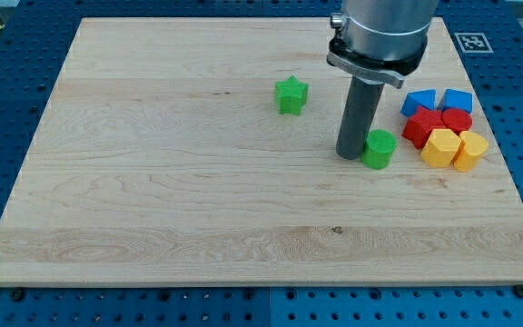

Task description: Place the green circle left to the red star

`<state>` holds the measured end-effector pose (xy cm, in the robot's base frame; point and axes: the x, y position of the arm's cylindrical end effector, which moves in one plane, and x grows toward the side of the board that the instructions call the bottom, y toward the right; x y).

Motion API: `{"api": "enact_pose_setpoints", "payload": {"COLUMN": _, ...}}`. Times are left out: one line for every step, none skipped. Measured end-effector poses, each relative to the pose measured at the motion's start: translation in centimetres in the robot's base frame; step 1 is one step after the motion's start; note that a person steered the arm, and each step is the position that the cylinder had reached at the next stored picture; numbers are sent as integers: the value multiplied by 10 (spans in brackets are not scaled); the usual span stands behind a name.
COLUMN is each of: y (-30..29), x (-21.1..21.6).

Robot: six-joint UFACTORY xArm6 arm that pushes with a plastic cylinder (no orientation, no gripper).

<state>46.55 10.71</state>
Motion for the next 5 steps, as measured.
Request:
{"api": "enact_pose_setpoints", "payload": {"y": -3, "x": 24}}
{"api": "enact_pose_setpoints", "payload": {"y": 11, "x": 42}}
{"api": "enact_pose_setpoints", "payload": {"y": 24, "x": 20}}
{"api": "enact_pose_setpoints", "payload": {"y": 29, "x": -5}}
{"api": "enact_pose_setpoints", "payload": {"y": 18, "x": -4}}
